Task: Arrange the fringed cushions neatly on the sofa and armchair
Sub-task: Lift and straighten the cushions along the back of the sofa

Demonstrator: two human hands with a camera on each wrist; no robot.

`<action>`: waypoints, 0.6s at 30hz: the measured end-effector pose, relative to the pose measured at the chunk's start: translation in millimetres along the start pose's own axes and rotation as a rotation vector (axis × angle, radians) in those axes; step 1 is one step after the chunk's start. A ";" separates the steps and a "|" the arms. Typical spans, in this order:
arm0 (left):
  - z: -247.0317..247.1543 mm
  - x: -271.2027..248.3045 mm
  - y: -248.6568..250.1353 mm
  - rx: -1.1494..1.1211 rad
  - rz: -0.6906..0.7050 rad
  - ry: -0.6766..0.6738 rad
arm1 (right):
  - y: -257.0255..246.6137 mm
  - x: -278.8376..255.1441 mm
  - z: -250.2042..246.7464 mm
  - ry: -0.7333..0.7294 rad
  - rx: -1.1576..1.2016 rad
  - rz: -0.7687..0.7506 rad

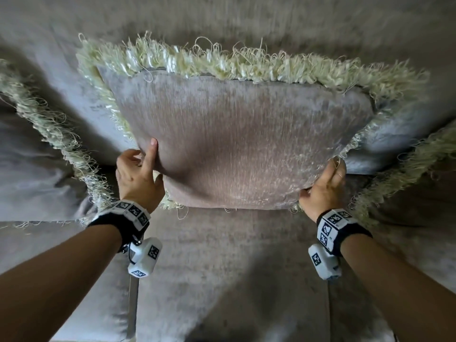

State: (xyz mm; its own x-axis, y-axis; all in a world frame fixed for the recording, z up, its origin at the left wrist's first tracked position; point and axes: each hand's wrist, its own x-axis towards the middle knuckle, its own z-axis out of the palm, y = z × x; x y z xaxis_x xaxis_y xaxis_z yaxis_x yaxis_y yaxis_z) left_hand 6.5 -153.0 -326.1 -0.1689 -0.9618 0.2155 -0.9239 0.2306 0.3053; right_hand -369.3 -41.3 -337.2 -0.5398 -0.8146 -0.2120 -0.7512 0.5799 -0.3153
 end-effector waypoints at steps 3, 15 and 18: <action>-17.5 -15.8 15.0 0.052 -0.090 0.019 | -1.6 -23.1 -20.4 0.012 0.106 -0.026; -8.0 -40.2 82.1 0.182 0.471 -0.041 | 15.5 -34.5 -31.7 0.339 0.084 -0.640; 5.1 -40.5 77.6 0.270 0.470 -0.075 | 6.6 -37.5 -20.9 0.188 -0.105 -0.721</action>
State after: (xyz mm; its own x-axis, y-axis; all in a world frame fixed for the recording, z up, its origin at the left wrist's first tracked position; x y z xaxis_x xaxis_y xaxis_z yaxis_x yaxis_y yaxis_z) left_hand -60.1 -96.8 -315.9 -0.5996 -0.7746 0.2011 -0.7968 0.6014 -0.0591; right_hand -361.9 -6.8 -312.0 0.0514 -0.9826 0.1783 -0.9703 -0.0914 -0.2240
